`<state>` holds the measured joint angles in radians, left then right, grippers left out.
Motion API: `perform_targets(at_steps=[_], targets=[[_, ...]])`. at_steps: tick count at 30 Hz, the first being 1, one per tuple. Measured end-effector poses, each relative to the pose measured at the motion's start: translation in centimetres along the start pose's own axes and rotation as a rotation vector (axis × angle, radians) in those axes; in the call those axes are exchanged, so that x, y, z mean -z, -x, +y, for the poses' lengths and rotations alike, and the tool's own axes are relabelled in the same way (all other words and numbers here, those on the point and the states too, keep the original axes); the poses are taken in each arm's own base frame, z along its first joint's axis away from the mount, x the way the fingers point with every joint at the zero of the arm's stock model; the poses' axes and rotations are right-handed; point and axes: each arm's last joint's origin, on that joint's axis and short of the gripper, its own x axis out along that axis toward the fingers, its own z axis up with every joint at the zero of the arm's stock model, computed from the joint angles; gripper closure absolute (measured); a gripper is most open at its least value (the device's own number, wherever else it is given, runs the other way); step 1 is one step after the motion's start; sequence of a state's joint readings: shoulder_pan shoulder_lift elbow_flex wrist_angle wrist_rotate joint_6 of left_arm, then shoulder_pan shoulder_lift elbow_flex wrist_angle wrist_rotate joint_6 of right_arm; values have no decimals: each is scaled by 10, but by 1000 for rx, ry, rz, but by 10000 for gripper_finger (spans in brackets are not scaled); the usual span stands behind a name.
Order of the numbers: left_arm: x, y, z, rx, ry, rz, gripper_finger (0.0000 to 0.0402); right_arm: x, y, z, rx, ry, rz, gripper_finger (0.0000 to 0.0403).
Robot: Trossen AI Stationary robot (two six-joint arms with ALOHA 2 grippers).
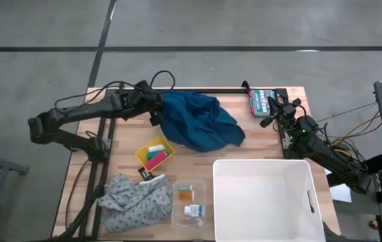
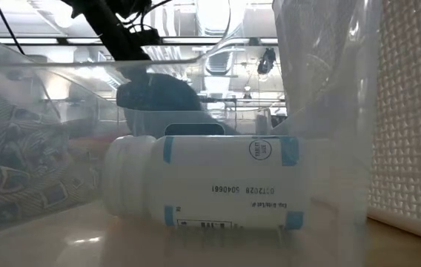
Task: Pick & Place Medicine items
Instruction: Put the blue patient gown into the white laundry bin
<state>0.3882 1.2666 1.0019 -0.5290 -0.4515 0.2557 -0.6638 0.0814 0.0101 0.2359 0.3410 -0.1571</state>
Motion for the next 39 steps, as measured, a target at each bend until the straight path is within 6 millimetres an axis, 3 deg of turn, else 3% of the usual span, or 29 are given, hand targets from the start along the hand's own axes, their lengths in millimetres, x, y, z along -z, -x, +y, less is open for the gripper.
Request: perform_targets(at_steps=[10, 21, 34, 39], targets=[[-2, 5, 7, -126, 34, 23, 390, 0, 0, 0, 0, 0, 0, 394], [-37, 22, 17, 81, 34, -179, 390, 0, 0, 0, 0, 0, 0, 394], [-95, -22, 2, 288, -35, -226, 389, 0, 0, 0, 0, 0, 0, 394], [-118, -41, -12, 422, -86, -267, 389, 0, 0, 0, 0, 0, 0, 394]])
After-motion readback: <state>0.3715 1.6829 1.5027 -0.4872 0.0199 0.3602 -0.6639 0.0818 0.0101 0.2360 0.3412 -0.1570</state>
